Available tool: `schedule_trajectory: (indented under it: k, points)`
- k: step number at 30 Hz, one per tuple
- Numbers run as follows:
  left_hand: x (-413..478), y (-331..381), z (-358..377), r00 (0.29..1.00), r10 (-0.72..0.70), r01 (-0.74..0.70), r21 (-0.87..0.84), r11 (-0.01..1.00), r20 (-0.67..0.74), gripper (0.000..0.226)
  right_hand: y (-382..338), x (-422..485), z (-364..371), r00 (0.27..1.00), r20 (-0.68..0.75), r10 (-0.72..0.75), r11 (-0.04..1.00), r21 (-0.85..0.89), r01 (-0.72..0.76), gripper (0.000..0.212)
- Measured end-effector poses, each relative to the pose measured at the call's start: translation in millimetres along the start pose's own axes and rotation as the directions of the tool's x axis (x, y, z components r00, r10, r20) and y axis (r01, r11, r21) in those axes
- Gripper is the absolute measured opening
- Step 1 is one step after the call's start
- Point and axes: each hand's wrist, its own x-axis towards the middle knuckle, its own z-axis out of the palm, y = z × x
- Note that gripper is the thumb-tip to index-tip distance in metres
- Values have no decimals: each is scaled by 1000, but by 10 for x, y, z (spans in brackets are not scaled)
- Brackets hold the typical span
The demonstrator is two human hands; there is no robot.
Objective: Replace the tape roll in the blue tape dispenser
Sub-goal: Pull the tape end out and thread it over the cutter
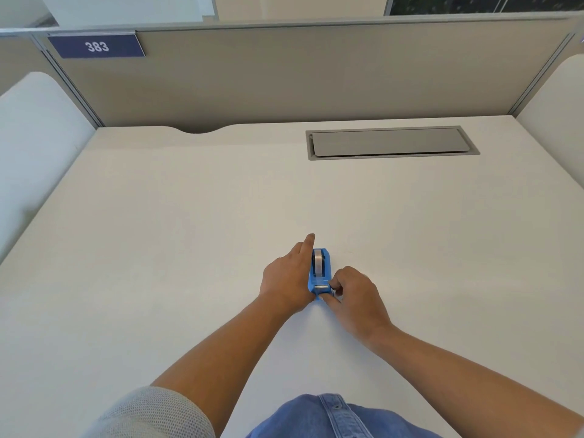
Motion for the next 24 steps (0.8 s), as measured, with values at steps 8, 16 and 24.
schedule_trajectory:
  k: [8,16,24]
  points:
    - [-4,9,10,1000,-5,5,0,1000,-1,111,4,22,18,999,19,37,999,8,-37,26]
    - [-20,14,16,1000,-2,2,4,1000,5,109,5,50,47,997,29,70,998,-3,-70,28]
    - [-130,-37,67,999,8,-8,-15,1000,31,107,106,53,-74,991,132,31,993,107,-45,28]
